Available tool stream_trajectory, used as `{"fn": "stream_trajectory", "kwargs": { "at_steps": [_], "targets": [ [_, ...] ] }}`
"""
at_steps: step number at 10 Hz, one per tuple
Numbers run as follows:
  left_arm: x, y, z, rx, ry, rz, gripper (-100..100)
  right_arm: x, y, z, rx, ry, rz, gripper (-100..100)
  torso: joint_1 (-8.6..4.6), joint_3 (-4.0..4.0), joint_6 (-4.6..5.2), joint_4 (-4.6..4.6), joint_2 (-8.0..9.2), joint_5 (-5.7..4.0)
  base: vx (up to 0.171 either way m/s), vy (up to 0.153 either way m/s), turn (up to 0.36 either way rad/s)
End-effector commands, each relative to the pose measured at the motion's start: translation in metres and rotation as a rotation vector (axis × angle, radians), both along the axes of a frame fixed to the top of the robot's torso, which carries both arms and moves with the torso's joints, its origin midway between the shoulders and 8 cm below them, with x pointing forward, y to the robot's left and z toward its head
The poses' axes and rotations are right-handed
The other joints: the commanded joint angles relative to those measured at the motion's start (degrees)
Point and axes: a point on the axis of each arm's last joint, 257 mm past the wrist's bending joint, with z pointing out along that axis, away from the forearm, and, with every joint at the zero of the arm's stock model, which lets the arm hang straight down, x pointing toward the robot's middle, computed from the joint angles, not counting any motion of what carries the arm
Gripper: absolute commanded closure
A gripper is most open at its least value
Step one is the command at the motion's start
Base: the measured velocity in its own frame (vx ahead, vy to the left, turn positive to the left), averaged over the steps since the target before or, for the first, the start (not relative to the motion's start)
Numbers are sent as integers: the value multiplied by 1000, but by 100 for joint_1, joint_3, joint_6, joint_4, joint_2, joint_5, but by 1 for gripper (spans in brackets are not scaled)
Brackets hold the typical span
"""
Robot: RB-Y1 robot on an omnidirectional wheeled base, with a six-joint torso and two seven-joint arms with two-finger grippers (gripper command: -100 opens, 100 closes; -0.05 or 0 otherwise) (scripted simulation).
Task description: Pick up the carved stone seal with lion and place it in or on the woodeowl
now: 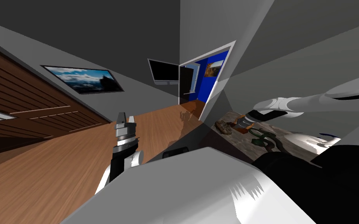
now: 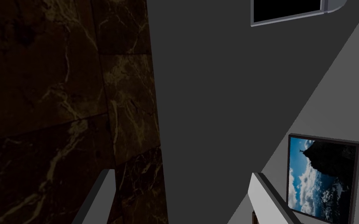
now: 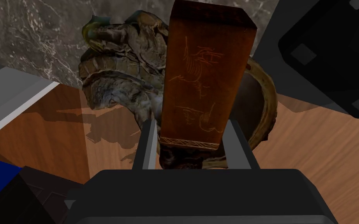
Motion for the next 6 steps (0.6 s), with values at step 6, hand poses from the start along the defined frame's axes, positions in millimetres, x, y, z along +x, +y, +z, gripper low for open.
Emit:
{"fn": "stream_trajectory", "kwargs": {
  "at_steps": [6],
  "targets": [
    [0, 0, 0, 0, 0, 0, 0, 72, 54, 46, 22, -29, 106, 100, -3, -3, 6, -3, -4, 0, 17, 29, 57]
  ]
}}
